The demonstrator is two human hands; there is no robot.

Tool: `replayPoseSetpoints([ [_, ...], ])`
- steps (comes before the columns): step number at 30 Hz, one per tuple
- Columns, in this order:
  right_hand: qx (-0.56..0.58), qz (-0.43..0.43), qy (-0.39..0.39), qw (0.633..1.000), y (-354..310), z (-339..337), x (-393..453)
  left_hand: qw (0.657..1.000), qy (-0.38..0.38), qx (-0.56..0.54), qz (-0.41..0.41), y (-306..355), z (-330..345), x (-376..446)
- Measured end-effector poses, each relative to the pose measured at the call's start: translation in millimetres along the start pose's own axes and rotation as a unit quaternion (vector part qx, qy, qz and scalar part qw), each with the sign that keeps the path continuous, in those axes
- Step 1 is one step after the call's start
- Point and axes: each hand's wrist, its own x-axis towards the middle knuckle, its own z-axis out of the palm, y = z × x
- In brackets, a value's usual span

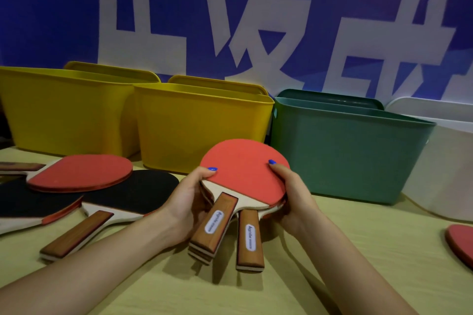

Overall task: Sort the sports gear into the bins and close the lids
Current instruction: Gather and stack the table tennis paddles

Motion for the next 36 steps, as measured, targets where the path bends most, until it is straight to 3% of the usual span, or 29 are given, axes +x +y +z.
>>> replayPoseSetpoints([
  [3,0.089,0.055,-0.084,0.991,1,2,-6,0.999,0.012,-0.022,0.025,1,3,-2],
  [13,0.123,0.051,-0.122,0.984,10,8,-5,0.999,0.021,-0.021,0.015,3,2,2],
  [17,0.117,0.040,-0.119,0.985,16,6,0,0.996,-0.027,0.083,-0.024,19,-3,-4],
  [22,0.124,0.048,-0.108,0.985,17,4,-1,0.956,-0.040,0.286,-0.061,28,-11,-16],
  [26,0.120,0.049,-0.110,0.985,20,4,0,0.886,0.052,0.461,-0.019,31,-11,-17],
  [29,0.117,0.050,-0.109,0.986,20,3,3,0.839,0.109,0.518,0.125,42,-27,-21],
  [31,0.106,0.048,-0.102,0.988,22,3,6,0.756,0.144,0.601,0.216,55,-51,-24],
  [33,0.090,0.041,-0.094,0.991,25,4,10,0.647,0.145,0.718,0.212,73,-85,-27],
  [34,0.080,0.036,-0.089,0.992,27,4,12,0.611,0.135,0.759,0.181,81,-104,-26],
  [36,0.059,0.028,-0.086,0.994,29,6,13,0.605,0.120,0.779,0.111,93,-136,-27],
])
